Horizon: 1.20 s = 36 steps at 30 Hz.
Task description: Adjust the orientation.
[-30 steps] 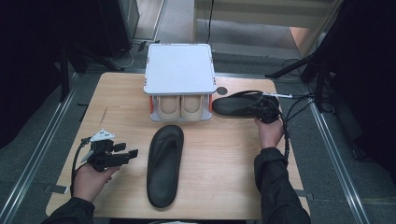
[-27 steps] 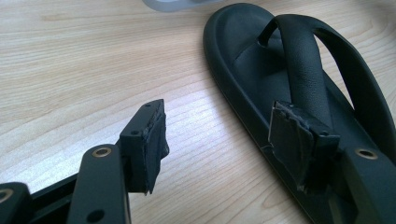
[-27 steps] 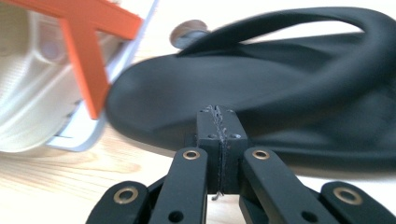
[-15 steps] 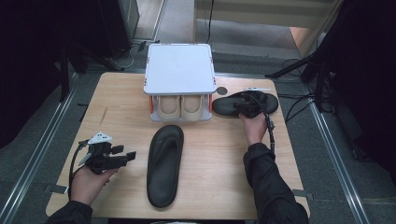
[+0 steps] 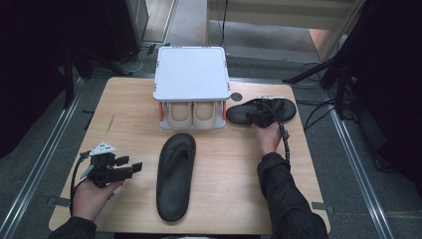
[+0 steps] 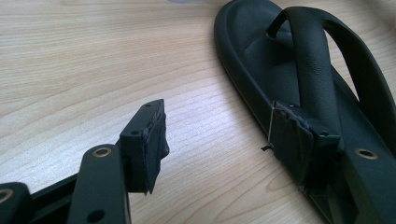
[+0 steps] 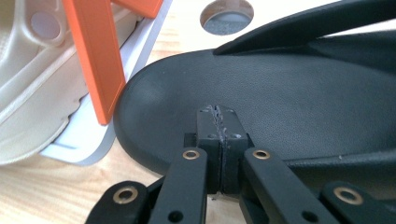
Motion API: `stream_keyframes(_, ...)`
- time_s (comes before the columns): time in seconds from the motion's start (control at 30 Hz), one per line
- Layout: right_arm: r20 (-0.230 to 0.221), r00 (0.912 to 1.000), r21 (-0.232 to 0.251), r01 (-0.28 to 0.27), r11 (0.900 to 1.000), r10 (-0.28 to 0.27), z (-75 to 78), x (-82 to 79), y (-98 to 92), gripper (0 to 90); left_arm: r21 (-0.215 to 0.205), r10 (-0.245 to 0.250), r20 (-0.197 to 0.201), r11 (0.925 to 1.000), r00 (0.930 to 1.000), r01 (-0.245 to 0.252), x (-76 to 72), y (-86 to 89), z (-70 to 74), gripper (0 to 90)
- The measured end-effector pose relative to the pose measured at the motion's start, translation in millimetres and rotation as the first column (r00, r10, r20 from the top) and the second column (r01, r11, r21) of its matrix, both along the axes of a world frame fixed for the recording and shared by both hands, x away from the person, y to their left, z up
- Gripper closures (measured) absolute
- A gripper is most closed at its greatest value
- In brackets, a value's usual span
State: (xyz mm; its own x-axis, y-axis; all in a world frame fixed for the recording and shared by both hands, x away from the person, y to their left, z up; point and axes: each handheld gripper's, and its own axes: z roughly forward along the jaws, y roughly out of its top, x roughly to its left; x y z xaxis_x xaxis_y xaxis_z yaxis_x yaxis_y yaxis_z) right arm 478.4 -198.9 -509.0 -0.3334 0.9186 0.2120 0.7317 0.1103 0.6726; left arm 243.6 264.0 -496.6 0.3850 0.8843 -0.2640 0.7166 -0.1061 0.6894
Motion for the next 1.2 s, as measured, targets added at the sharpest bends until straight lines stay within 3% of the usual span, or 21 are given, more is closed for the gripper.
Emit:
stream_keyframes(0.2, -0.031, 0.9993, 0.015, -0.022, 1.0, 0.022, 1.4, -3.4, -6.1, 90.0, -0.001, 0.004, -0.003, 1.0, 1.0, -0.004, 1.8, 0.3, 0.0, 36.9)
stream_keyframes(0.57, -0.029, 0.9984, 0.0, -0.048, 0.999, 0.048, 1.5, -13.4, -15.3, 90.0, 0.0, -0.017, -0.002, 0.9998, 0.9998, 0.017, 10.7, -2.8, 0.4, 36.5)
stream_keyframes(0.77, -0.03, 0.9989, -0.014, -0.036, 0.999, 0.036, 2.0, -21.2, -25.9, 90.0, 0.009, -0.036, 0.002, 0.9993, 0.9994, 0.036, 19.1, -4.7, 0.3, 36.5)
stream_keyframes(1.2, -0.033, 0.9994, -0.005, 0.006, 1.0, -0.006, 1.7, -31.7, -50.1, 90.0, -0.003, -0.018, 0.002, 0.9998, 0.9998, 0.018, 32.3, -0.4, 2.4, 36.5)
